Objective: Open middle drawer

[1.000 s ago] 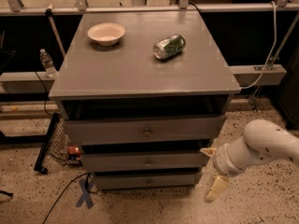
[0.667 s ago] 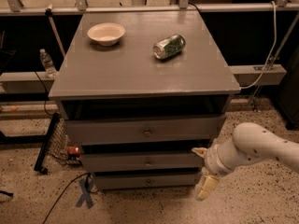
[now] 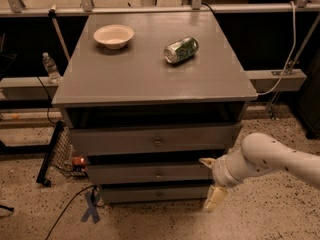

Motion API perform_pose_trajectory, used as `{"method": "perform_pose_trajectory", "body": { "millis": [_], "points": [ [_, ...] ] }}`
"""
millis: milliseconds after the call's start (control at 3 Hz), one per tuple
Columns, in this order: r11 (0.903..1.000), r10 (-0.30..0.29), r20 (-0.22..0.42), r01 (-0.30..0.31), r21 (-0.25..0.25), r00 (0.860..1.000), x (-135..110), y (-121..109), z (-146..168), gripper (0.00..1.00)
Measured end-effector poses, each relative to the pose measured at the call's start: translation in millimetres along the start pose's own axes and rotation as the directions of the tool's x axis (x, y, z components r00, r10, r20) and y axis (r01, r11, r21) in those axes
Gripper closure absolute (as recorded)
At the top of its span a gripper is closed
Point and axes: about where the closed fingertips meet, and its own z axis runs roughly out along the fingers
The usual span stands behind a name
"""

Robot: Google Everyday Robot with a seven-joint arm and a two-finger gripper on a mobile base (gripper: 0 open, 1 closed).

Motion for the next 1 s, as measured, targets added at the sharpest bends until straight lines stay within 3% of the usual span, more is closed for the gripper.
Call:
{"method": "perform_pose_trajectory", "body": {
  "millis": [333,1000],
  "points": [
    [0.9995,-0.023,-0.028,0.023,-0.022,0.999,3.6,-7.8,24.4,0.0],
    [0.9971,-0.075,-0.048,0.075,0.005,0.996,9.3,-32.0,68.3,0.0]
  ]
}}
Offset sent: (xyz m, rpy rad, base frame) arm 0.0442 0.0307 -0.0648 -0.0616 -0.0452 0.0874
